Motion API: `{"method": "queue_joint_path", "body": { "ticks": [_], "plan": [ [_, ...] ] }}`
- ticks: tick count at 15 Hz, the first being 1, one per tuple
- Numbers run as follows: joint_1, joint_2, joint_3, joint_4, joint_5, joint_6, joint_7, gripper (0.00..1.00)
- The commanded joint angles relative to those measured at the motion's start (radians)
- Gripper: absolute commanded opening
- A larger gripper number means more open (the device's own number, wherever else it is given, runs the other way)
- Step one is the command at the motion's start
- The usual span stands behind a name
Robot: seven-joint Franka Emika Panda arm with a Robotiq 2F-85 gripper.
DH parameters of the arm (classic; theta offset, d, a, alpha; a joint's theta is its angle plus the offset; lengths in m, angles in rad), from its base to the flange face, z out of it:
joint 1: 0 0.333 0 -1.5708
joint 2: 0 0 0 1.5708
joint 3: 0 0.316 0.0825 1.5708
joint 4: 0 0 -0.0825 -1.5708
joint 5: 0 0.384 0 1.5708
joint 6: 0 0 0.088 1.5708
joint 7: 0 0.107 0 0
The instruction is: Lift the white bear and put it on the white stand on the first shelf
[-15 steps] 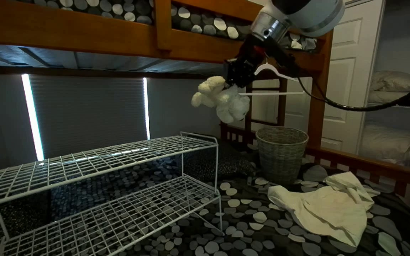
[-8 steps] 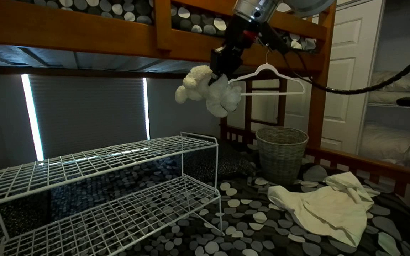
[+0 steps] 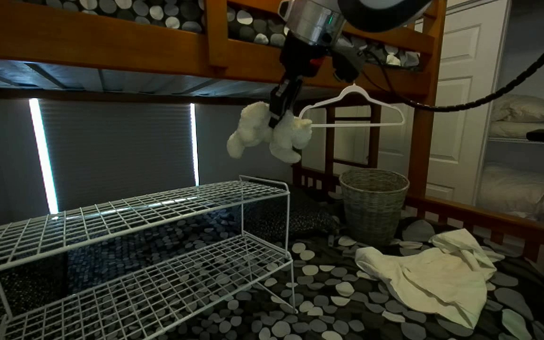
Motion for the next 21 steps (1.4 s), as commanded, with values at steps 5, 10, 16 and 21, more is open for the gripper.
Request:
{"method": "queue_joint_path", "body": {
  "ticks": [5, 10, 16, 21],
  "plan": [
    [-0.064, 0.0, 0.111, -0.129, -0.427, 0.231, 0.106, 0.03],
    [-0.087, 0.012, 0.118, -0.188, -0.68, 0.325, 0.233, 0.03],
    [-0.104, 0.025, 0.133, -0.249, -0.836, 0.489, 0.363, 0.03],
    [-0.181, 0.051, 0.174, -0.232, -1.11, 0.577, 0.572, 0.03]
  ]
}}
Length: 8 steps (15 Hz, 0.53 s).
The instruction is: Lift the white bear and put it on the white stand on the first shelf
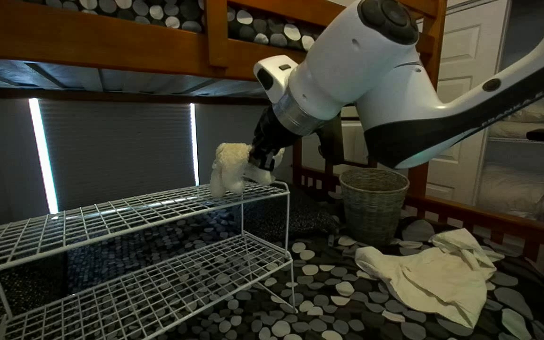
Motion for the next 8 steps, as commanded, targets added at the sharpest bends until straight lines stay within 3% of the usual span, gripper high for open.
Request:
{"method": "queue_joint_path", "body": {
  "ticks": [1, 5, 6, 8],
  "plan": [
    [-0.074, 0.011, 0.043, 0.012, -0.222, 0.066, 0.179, 0.03],
    [-0.09, 0.028, 0.052, 0.025, -0.492, 0.102, 0.401, 0.03],
    [-0.085, 0.037, 0.049, 0.037, -0.56, 0.107, 0.465, 0.36],
    [-0.068, 0.053, 0.041, 0.049, -0.655, 0.099, 0.56, 0.44]
  ]
}}
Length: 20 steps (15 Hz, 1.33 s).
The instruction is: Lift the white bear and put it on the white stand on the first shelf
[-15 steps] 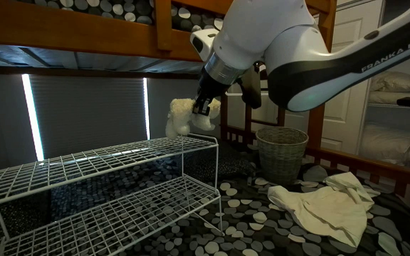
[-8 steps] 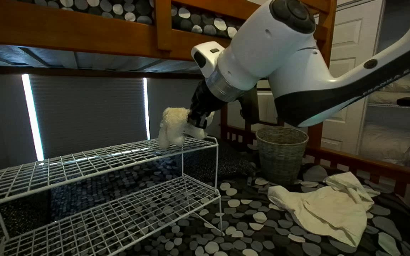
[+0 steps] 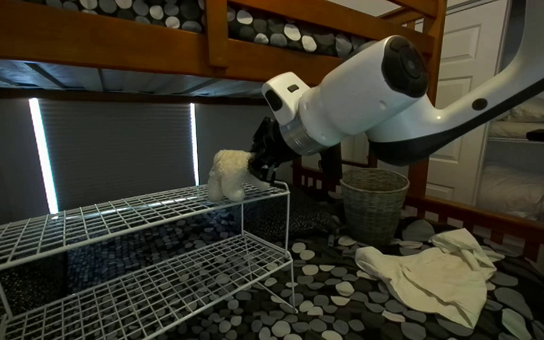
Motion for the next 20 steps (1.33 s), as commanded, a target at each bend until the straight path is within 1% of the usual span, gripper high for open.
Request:
{"method": "queue_joint_path", "body": {
  "ticks": [1, 2, 4, 6, 7, 8, 10, 12, 13, 14, 16, 18, 20],
  "plan": [
    [0.007, 0.032, 0.004, 0.036, -0.171, 0.006, 0.171, 0.51],
    [0.012, 0.04, -0.001, 0.046, -0.208, 0.01, 0.209, 0.6],
    [0.012, 0.056, -0.012, 0.053, -0.217, 0.042, 0.216, 0.76],
    [0.003, 0.068, -0.026, 0.06, -0.172, 0.107, 0.168, 0.89],
    [-0.004, 0.076, -0.034, 0.067, -0.139, 0.144, 0.142, 0.98],
    [-0.01, 0.083, -0.043, 0.075, -0.119, 0.186, 0.116, 1.0],
    [-0.028, 0.097, -0.057, 0.077, -0.051, 0.25, 0.04, 1.0],
    [-0.052, 0.117, -0.067, 0.064, 0.057, 0.302, -0.075, 1.0],
    [0.052, 0.145, -0.172, 0.051, 0.137, 0.295, -0.168, 1.0],
    [0.056, 0.158, -0.184, 0.04, 0.198, 0.299, -0.226, 1.0],
    [0.088, 0.194, -0.215, 0.03, 0.341, 0.295, -0.351, 1.0],
    [0.112, 0.226, -0.221, 0.013, 0.504, 0.299, -0.468, 1.0],
    [0.16, 0.25, -0.23, 0.022, 0.663, 0.293, -0.577, 1.0]
  ]
}}
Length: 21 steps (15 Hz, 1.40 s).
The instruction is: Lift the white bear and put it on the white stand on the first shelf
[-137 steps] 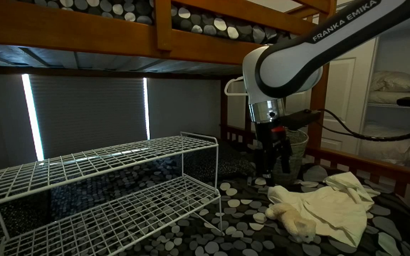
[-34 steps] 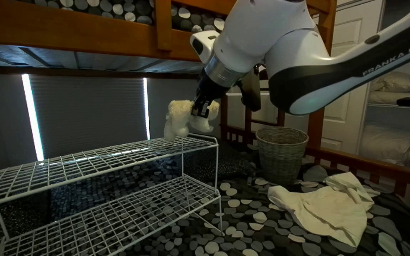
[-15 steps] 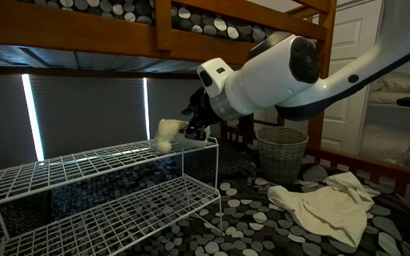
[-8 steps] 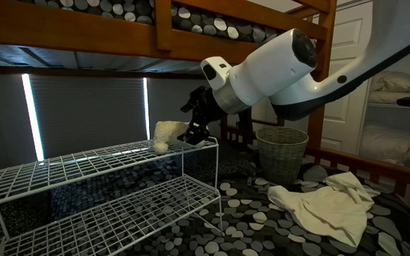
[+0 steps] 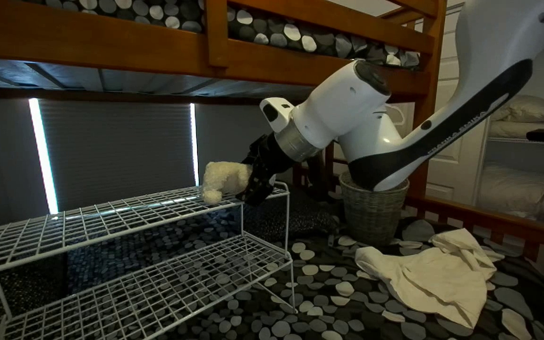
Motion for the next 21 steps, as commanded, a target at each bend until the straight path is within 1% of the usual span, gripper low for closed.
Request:
{"method": "queue_joint_path", "body": {
  "ticks": [1, 5, 8, 10, 11, 12, 13, 15, 16, 18, 19, 21],
  "plan": [
    [0.093, 0.036, -0.026, -0.008, 0.278, 0.007, -0.205, 1.0],
    [0.197, 0.034, -0.034, 0.036, 0.568, -0.045, -0.418, 1.0],
    [0.3, 0.018, -0.058, 0.071, 0.817, -0.139, -0.638, 1.0],
    [0.366, -0.005, -0.085, 0.117, 0.983, -0.252, -0.79, 1.0],
    [0.397, -0.024, -0.103, 0.148, 1.066, -0.33, -0.866, 1.0],
    [0.41, -0.046, -0.119, 0.178, 1.148, -0.418, -0.939, 1.0],
    [0.399, -0.069, -0.125, 0.199, 1.225, -0.495, -1.018, 1.0],
    [0.39, -0.091, -0.158, 0.267, 1.292, -0.659, -1.094, 1.0],
    [0.336, -0.1, -0.134, 0.301, 1.327, -0.747, -1.129, 1.0],
    [0.304, -0.099, -0.161, 0.366, 1.394, -0.921, -1.189, 1.0],
    [0.279, -0.093, -0.169, 0.404, 1.406, -1.008, -1.205, 1.0],
    [0.225, -0.08, -0.179, 0.476, 1.394, -1.177, -1.208, 1.0]
  ]
}}
